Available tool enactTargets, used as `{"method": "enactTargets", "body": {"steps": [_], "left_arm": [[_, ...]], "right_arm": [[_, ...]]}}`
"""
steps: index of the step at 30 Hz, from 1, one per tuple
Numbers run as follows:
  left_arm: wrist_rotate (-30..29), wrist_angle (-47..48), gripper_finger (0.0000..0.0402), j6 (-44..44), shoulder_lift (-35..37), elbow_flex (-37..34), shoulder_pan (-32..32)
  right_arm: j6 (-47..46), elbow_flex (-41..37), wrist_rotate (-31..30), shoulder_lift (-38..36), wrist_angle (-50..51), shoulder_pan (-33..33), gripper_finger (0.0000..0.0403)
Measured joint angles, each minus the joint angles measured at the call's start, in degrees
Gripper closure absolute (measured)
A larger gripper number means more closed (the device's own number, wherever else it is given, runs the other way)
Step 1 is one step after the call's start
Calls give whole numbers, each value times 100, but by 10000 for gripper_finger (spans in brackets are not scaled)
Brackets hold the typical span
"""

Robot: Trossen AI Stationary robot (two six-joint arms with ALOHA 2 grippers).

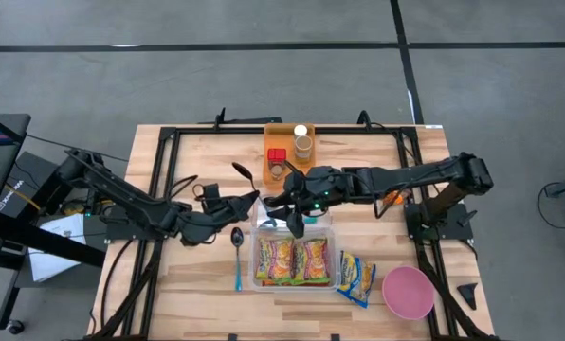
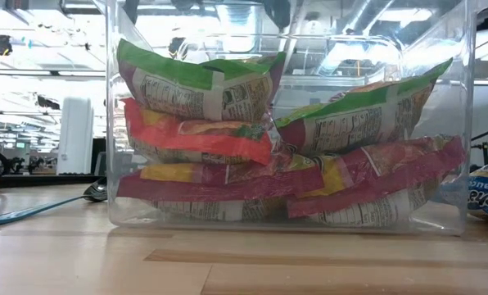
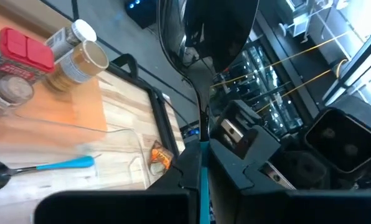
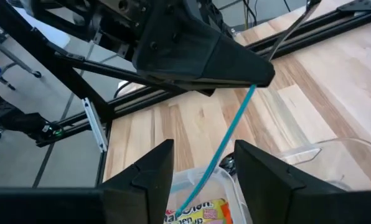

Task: Pick & Place Food Item
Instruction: Put the blue spoon into the transparent bin

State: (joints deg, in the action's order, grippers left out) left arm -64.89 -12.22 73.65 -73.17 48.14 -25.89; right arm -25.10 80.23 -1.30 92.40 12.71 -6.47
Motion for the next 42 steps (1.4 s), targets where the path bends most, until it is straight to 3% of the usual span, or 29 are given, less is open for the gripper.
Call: {"method": "enactTargets", "body": {"steps": [15, 21, 31, 34, 40, 42], "left_arm": [[-437, -824, 396, 18, -48, 0, 0], [-699, -888, 397, 713, -48, 0, 0], [-612, -818, 399, 765, -48, 0, 11], [-590, -814, 399, 762, -48, 0, 11], [-674, -812, 400, 726, -35, 0, 3], [-735, -808, 399, 671, -28, 0, -7]], "right_arm": [[-46, 4, -9, 72, 48, 31, 243], [-48, 4, -15, 72, 52, 60, 243], [-46, 4, -22, 72, 52, 60, 248], [-46, 4, -20, 72, 52, 60, 272], [-76, -13, -136, 72, 185, 69, 376], [-87, -17, -229, 76, 184, 82, 391]]}}
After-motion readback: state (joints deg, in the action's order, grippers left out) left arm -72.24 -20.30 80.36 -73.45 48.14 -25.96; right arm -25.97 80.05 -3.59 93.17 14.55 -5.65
